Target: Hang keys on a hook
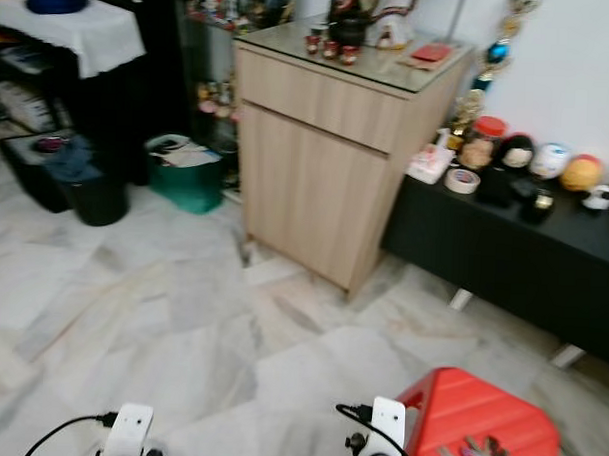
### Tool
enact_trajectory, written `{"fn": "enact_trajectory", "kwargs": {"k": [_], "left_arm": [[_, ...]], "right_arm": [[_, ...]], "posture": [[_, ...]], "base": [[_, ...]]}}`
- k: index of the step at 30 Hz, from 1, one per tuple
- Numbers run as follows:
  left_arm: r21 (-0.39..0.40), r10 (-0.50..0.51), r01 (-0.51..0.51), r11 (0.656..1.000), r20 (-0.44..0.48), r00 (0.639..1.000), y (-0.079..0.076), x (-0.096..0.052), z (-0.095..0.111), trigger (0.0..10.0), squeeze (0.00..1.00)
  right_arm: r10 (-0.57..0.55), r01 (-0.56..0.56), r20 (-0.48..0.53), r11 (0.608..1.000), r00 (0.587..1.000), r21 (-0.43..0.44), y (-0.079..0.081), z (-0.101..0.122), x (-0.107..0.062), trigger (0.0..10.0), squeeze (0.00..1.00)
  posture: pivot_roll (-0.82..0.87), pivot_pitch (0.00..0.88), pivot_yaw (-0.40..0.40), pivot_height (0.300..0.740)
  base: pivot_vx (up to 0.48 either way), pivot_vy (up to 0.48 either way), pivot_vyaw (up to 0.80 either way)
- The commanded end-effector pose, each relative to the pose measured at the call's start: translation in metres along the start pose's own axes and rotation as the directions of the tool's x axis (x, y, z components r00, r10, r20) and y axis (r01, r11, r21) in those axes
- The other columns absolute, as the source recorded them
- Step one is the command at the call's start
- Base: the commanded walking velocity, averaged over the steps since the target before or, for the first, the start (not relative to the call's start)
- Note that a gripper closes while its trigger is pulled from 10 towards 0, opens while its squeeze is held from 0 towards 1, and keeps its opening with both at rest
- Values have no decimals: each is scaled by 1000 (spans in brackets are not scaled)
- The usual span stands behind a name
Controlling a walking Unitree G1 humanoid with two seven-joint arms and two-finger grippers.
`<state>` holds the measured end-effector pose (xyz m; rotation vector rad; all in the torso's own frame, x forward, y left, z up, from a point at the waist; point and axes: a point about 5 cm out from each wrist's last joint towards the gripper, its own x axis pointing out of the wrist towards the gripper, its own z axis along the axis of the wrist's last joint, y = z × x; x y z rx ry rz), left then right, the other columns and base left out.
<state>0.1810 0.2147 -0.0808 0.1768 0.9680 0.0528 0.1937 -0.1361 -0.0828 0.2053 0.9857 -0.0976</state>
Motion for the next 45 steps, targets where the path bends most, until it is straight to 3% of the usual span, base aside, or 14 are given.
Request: {"fn": "enact_trajectory", "kwargs": {"k": [1,6,15,26,30,33,45], "left_arm": [[16,-13,13,1000,-9,1000,-10,1,2,10000,0],[9,-13,13,1000,2,1000,-14,2,7,10000,0],[-28,13,-13,1000,0,1000,-1,0,-1,10000,0],[-32,5,-4,999,10,1000,-7,-1,-5,10000,0],[-42,2,-1,999,21,1000,-9,-1,-3,10000,0],[-62,8,-6,998,27,1000,-10,-1,-2,10000,0],[-63,-1,2,998,20,1000,-15,-1,-3,10000,0]], "right_arm": [[-18,18,13,1000,1000,16,-5,4,0,10000,0],[-36,35,24,999,999,16,-8,7,0,10000,0],[-31,31,40,999,999,8,-11,12,1,10000,0],[-36,34,65,999,997,32,-10,12,0,10000,0],[-43,38,109,998,993,50,-12,13,-1,10000,0],[-36,35,95,999,995,16,-13,11,-1,10000,0],[-54,53,111,998,992,16,-19,14,-1,10000,0]], "posture": [[99,0,-66,735],[105,0,-78,735],[103,0,-92,735],[94,0,-87,735],[100,0,-95,735],[106,0,-102,735],[85,0,-107,735]], "base": [[0,0,-781],[0,0,-781],[0,0,-781],[0,0,-781],[0,0,0],[0,0,0],[0,0,0]]}}
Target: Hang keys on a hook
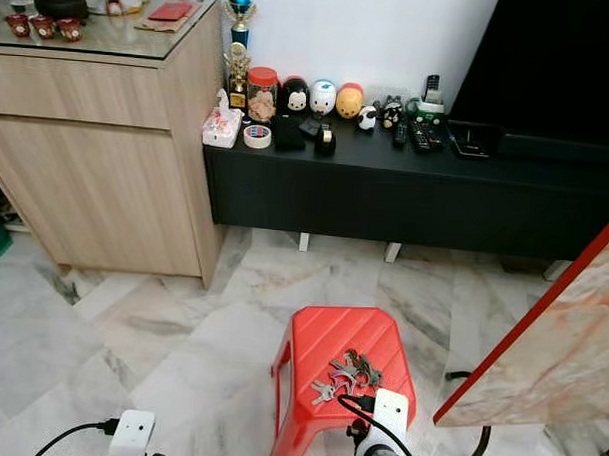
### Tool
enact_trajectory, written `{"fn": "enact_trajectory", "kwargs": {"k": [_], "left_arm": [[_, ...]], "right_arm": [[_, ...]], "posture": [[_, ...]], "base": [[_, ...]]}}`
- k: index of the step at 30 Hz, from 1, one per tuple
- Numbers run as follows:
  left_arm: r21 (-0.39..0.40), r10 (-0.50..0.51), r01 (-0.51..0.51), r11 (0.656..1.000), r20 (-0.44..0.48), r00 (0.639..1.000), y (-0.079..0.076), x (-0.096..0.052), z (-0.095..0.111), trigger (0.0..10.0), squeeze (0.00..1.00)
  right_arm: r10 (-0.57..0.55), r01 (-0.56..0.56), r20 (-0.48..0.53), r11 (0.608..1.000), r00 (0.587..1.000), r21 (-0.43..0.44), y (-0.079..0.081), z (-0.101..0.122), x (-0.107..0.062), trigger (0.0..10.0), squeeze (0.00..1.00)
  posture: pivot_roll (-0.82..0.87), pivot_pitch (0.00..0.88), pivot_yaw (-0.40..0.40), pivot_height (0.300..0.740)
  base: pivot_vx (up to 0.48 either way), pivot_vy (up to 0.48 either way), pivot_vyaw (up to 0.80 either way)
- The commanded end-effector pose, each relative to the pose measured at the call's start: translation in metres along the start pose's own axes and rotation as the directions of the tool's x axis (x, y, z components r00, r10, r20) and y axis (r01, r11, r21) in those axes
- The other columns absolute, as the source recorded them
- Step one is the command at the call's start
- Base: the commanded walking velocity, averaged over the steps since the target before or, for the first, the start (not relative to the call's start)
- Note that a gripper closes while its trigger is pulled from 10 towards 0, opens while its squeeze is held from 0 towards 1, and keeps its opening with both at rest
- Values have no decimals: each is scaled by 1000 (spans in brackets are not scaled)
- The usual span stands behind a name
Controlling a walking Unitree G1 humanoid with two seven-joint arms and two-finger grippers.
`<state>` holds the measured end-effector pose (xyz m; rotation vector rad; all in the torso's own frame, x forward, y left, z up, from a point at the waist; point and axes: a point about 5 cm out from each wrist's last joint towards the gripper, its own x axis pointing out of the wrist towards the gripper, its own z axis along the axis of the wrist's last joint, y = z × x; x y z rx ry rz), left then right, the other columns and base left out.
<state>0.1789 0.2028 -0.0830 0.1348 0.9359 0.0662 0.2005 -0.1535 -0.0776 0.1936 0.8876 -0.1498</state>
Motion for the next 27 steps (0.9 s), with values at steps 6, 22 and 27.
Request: {"fn": "enact_trajectory", "kwargs": {"k": [6,22,27], "left_arm": [[-54,22,-22,998,6,1000,-1,0,2,10000,0],[-43,33,-30,999,52,998,6,0,7,10000,0],[-47,21,-17,999,92,996,7,0,13,10000,0]], "right_arm": [[-17,17,-4,999,1000,-34,-6,4,1,10000,0],[16,-17,54,1000,998,16,1,4,-1,10000,0],[46,-49,77,998,996,27,6,1,-2,10000,0]], "posture": [[102,0,-129,735],[111,0,-104,735],[124,0,-52,735]], "base": [[0,0,0],[0,0,0],[0,0,0]]}}
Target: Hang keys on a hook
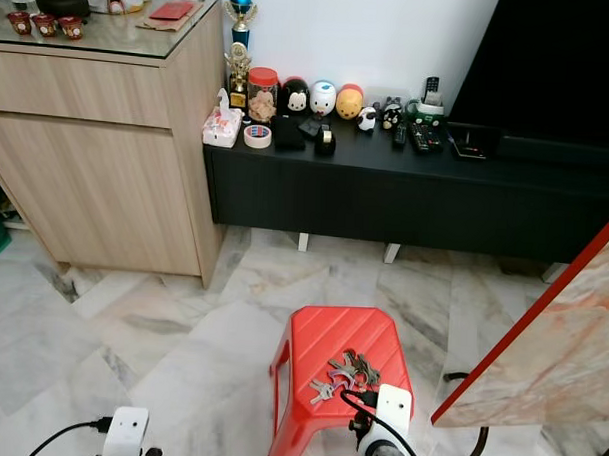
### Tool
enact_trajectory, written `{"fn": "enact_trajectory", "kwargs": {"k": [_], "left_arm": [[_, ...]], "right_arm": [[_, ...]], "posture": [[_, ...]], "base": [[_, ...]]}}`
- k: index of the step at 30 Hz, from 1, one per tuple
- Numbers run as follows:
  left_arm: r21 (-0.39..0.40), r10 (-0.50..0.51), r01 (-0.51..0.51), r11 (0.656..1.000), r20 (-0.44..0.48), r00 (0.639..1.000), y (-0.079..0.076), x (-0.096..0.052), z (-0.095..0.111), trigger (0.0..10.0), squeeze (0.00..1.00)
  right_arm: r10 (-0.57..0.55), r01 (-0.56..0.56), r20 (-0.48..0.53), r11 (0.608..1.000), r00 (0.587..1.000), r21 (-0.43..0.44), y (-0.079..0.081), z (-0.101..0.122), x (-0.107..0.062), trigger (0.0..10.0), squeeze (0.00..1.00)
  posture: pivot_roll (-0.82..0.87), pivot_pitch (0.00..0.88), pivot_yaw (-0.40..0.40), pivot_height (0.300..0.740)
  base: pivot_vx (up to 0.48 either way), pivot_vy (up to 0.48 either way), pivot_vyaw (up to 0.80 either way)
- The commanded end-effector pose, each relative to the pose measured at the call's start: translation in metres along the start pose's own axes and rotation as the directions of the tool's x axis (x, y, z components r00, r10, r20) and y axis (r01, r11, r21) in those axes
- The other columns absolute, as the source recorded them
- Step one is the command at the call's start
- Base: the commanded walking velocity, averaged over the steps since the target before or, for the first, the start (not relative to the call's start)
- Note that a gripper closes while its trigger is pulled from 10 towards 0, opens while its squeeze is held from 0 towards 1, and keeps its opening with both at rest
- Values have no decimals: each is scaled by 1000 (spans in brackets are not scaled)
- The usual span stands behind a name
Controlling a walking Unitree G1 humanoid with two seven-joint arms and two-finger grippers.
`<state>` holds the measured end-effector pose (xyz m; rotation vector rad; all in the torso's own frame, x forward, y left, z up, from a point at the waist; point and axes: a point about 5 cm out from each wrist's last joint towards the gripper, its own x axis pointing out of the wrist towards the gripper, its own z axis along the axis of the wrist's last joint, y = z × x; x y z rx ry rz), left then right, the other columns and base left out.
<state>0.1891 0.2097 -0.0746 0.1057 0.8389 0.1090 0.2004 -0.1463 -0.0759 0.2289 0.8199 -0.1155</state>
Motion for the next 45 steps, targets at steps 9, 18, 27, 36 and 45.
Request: {"fn": "enact_trajectory", "kwargs": {"k": [9,18,27,36,45], "left_arm": [[7,-9,9,1000,32,999,8,0,5,10000,0],[-82,41,-2,997,474,880,12,-4,85,10000,0],[18,-64,74,997,721,690,-6,-32,123,10000,0],[-42,-38,115,992,785,618,-6,-57,125,10000,0],[-70,-19,123,990,795,606,-5,-60,137,10000,0]], "right_arm": [[-52,53,-27,998,998,28,-36,5,-1,10000,0],[28,-9,217,996,976,-88,-29,56,3,10000,0],[76,-13,440,989,895,-145,-19,96,-2,10000,0],[123,11,634,979,764,-203,-1,132,-18,10000,0],[106,36,614,976,782,-215,-1,133,-16,10000,0]], "posture": [[112,0,-20,735],[102,0,-46,735],[96,0,-68,735],[58,0,-87,735],[41,0,-79,735]], "base": [[0,0,0],[0,0,0],[0,0,0],[0,0,0],[0,0,0]]}}
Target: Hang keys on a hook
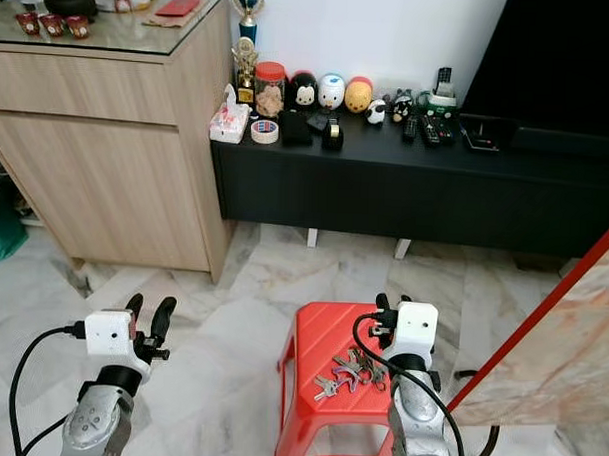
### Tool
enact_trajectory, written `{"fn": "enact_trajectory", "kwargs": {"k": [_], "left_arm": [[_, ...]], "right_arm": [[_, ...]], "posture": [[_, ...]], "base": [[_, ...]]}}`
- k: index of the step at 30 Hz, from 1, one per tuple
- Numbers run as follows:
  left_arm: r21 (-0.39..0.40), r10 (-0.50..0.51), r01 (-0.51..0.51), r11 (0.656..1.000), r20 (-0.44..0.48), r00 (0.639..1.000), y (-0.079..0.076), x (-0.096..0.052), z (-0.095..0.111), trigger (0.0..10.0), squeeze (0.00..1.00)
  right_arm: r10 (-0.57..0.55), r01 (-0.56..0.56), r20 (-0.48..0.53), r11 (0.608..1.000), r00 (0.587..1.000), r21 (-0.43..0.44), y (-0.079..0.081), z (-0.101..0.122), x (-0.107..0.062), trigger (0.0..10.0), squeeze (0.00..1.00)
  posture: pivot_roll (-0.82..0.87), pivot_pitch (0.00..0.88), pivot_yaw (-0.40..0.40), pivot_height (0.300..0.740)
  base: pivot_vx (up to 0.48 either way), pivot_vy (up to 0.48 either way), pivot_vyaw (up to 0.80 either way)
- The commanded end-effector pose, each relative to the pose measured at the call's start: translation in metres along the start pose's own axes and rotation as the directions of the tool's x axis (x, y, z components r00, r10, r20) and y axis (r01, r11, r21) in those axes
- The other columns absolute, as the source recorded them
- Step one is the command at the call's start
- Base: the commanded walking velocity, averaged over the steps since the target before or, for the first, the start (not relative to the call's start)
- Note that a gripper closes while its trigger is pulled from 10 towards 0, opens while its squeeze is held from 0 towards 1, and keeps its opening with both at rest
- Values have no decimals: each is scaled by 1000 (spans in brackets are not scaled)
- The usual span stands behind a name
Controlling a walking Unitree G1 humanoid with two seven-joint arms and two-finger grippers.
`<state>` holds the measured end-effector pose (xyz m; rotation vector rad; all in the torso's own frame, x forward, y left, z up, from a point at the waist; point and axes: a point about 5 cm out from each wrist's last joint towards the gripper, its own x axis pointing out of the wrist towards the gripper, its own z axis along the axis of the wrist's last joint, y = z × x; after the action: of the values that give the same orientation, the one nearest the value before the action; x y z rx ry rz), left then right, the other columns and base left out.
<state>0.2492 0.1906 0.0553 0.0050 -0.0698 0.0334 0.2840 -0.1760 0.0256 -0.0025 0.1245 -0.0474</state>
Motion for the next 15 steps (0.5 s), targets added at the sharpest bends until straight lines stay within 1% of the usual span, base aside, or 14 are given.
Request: {"fn": "enact_trajectory", "kwargs": {"k": [1,2,5,10,12,15], "left_arm": [[-7,-12,12,1000,9,1000,-2,2,4,10000,0],[-11,-15,15,1000,0,1000,-2,1,5,10000,0],[-20,-17,17,1000,-9,1000,-3,-1,7,10000,0],[-29,-11,11,1000,-11,1000,-4,0,8,10000,0],[-28,-11,11,1000,-11,1000,-5,0,8,10000,0],[-35,-4,3,999,-16,1000,-5,0,8,10000,0]], "right_arm": [[-16,16,-35,1000,999,-2,-5,-3,0,10000,0],[-22,22,-37,1000,999,-5,-6,-4,-4,10000,0],[-30,30,-51,1000,998,-5,-6,-6,-8,10000,0],[-10,9,-56,1000,998,-14,-1,-6,-7,10000,0],[-9,8,-53,1000,999,-15,-2,-6,-7,10000,0],[-8,8,-40,1000,999,-14,-1,-4,-5,10000,0]], "posture": [[40,0,-78,730],[41,0,-78,720],[42,0,-81,700],[44,0,-90,660],[44,0,-90,650],[49,0,-96,650]], "base": [[0,0,0],[0,0,0],[0,0,0],[0,0,0],[0,0,0],[0,0,0]]}}
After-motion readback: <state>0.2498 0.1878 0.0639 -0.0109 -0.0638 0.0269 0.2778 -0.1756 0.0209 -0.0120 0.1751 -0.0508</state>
